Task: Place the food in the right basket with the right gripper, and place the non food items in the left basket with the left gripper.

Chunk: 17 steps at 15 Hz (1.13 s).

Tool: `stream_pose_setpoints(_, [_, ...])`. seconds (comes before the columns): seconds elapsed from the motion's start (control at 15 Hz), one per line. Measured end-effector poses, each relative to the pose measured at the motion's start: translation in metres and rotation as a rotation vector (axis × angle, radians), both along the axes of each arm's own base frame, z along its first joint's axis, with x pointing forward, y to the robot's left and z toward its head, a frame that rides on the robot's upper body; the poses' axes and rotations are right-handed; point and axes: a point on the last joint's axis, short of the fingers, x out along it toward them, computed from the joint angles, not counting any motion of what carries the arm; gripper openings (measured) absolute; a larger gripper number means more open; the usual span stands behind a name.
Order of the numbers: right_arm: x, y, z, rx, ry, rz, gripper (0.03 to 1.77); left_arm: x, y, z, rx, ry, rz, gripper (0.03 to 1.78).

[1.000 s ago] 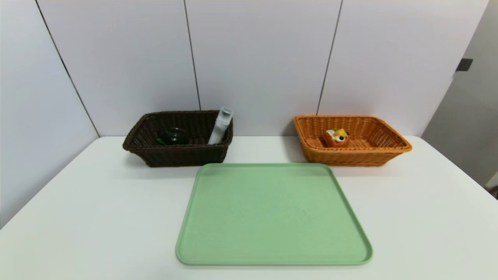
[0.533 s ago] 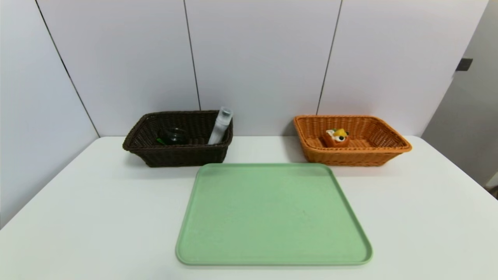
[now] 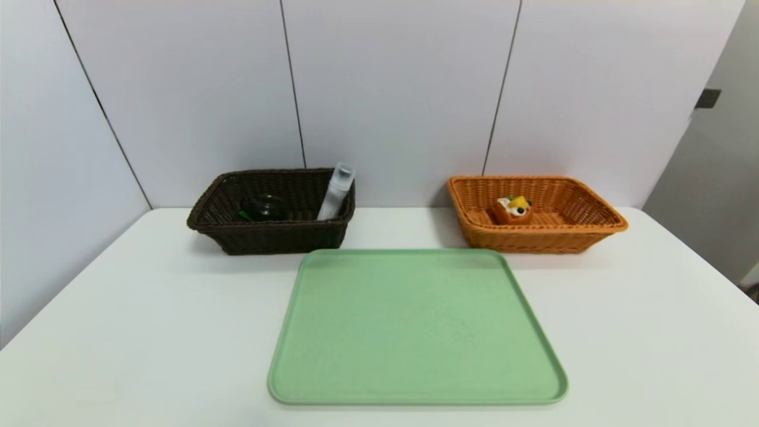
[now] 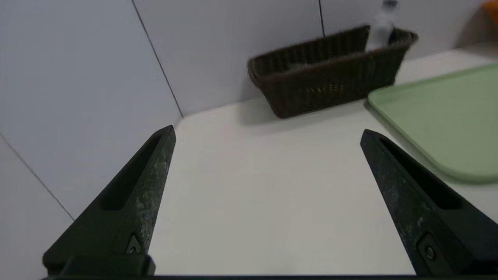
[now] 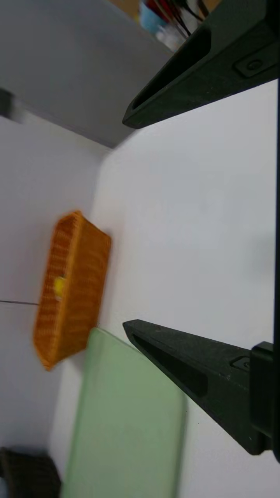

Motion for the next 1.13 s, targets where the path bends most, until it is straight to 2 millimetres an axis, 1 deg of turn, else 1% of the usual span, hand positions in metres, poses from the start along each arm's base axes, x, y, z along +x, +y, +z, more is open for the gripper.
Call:
stream_pose_setpoints(0.13, [0.001,0.001,-0.014,0.067,0.140,0.061,1.69,0.003,-0.001,-0.018,-0.029,0.170,-0.038,1.69])
stream_pose_setpoints(0.2, [0.001,0.001,-0.015,0.097,0.152,0.062,1.70,0.003,-0.001,-0.021,-0.065,0.204,-0.042,1.69])
stream_pose_setpoints(0.4, [0.001,0.000,-0.015,0.186,0.149,0.032,1.70,0.003,0.000,-0.021,-0.190,0.209,-0.018,1.69])
stream_pose_setpoints(0.53, [0.001,0.000,-0.015,0.209,0.147,0.019,1.70,0.003,0.001,-0.021,-0.249,0.205,0.001,1.69])
stream_pose_setpoints(1.13, [0.001,0.000,-0.016,0.210,0.149,0.019,1.70,0.003,0.001,-0.020,-0.253,0.194,0.001,1.69])
